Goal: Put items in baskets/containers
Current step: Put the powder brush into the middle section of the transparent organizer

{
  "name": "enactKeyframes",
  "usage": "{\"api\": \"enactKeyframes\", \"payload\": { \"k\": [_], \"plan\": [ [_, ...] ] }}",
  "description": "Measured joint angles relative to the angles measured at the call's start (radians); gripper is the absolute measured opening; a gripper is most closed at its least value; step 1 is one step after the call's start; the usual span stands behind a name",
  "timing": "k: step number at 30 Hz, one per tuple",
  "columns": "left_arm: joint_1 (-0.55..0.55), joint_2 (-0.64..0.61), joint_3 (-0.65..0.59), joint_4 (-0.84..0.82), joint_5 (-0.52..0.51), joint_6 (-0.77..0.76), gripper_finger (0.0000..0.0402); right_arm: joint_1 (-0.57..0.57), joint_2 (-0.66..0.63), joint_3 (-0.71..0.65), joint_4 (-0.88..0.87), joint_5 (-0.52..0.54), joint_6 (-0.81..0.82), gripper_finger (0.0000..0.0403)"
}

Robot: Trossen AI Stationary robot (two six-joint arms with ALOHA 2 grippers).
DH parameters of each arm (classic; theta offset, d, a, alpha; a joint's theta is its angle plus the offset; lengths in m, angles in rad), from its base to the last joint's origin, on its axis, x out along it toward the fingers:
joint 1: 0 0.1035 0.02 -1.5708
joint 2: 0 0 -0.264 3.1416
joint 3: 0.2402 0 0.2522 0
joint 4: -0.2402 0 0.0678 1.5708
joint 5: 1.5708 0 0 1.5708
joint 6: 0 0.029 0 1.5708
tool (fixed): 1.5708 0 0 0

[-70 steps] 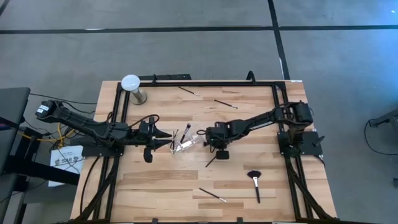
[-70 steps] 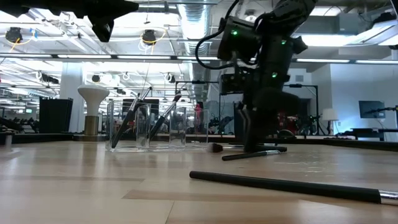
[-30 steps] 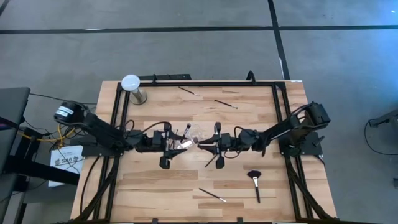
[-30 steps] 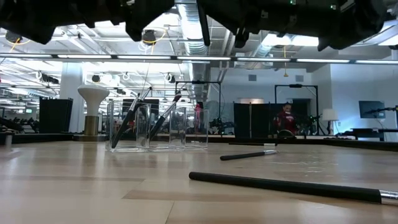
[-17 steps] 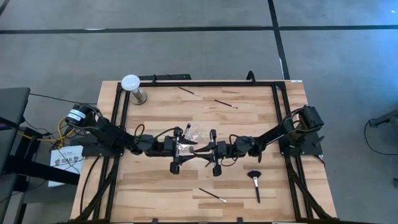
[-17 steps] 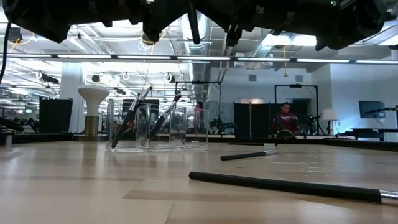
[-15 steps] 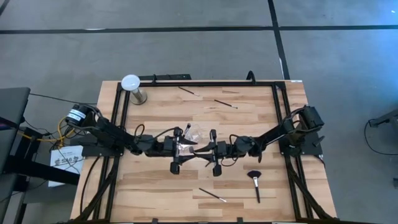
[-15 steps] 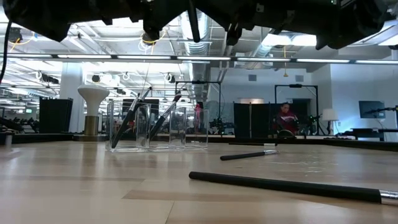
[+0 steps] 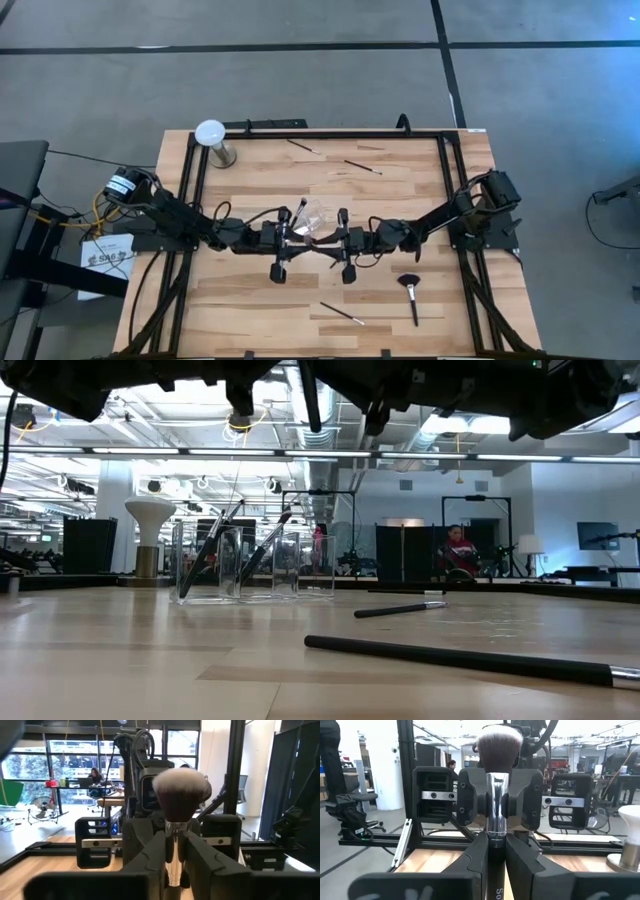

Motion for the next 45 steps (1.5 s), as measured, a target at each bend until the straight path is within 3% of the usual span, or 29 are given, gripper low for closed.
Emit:
{"api": "enactKeyframes", "payload": {
  "k": [7, 11, 15, 23, 37, 45],
  "plan": [
    [0.000, -0.015, -0.001, -0.075, -0.015, -0.011, 0.0049, -0.004, -0.002, 0.000, -0.069, 0.001, 0.021, 0.0055],
    [-0.002, -0.084, -0.003, -0.203, -0.086, -0.035, 0.0062, -0.004, -0.002, 0.001, -0.150, 0.055, 0.021, 0.0082],
    [-0.001, -0.168, -0.003, -0.341, -0.143, -0.071, 0.0049, -0.002, -0.002, 0.000, -0.221, 0.086, 0.022, 0.0111],
    [0.045, -0.236, -0.045, -0.425, -0.306, -0.142, 0.0055, -0.002, -0.002, 0.000, -0.269, 0.089, 0.096, 0.0142],
    [0.284, -0.236, -0.048, -0.614, -0.030, -0.298, 0.0053, 0.091, -0.002, 0.000, -0.381, 0.093, 0.180, 0.0124],
    [0.317, -0.236, -0.049, -0.753, -0.016, -0.324, 0.0056, 0.140, -0.002, 0.000, -0.358, 0.160, 0.181, 0.0118]
  ]
}}
